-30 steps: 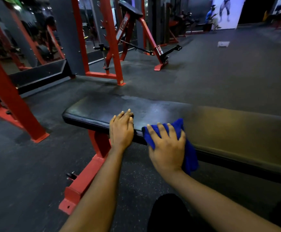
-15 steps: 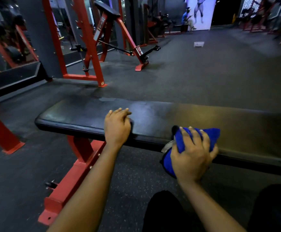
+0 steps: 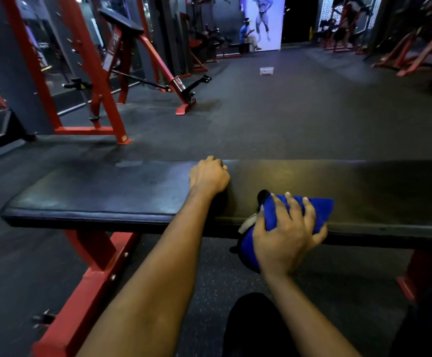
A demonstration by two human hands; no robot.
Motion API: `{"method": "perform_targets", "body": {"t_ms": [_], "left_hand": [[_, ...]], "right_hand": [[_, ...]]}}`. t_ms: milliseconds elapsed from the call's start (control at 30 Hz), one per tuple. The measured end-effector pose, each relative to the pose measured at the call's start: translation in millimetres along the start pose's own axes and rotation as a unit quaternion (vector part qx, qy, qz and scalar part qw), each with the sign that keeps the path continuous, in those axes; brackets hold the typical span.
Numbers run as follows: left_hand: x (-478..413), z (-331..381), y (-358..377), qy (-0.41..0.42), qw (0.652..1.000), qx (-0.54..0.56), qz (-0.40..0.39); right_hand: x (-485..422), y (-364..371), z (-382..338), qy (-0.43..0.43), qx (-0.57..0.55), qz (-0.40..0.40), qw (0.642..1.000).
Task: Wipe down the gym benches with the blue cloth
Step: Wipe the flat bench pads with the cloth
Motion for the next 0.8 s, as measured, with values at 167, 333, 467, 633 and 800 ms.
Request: {"method": "perform_targets", "body": {"t_ms": [167,333,467,633,800], "left_hand": [[-6,6,2,-0.004,0.999,-0.027,0.019],[-13,26,9,-0.05,0.998,-0.026,0.033],[-16,59,21,0.016,0.999,0.023,0.027],[-34,123,39,0.099,0.993,0.012,-0.062],[-45,167,59,0.139,0.978,-0.011,-0.158]], "right_hand": [[11,2,-16,-0.089,-0.011,-0.038,0.995],[-21,-17,59,-0.063,0.025,0.014,0.998],[-35,-21,80,0.047,0.041,0.071,0.996],[-30,-21,78,-0.035,0.018,0.031,0.999],[-63,-50,165,-0.01,0.064,0.069,0.996]]}}
Point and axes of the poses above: each hand's wrist, its own x-axis away from the middle knuckle, its own y-axis out of the palm, z = x × y, the point moved 2 cm from there along -x, towards the middle knuckle, and after that the axes turned 5 degrees about -y, right-handed, at the moved point
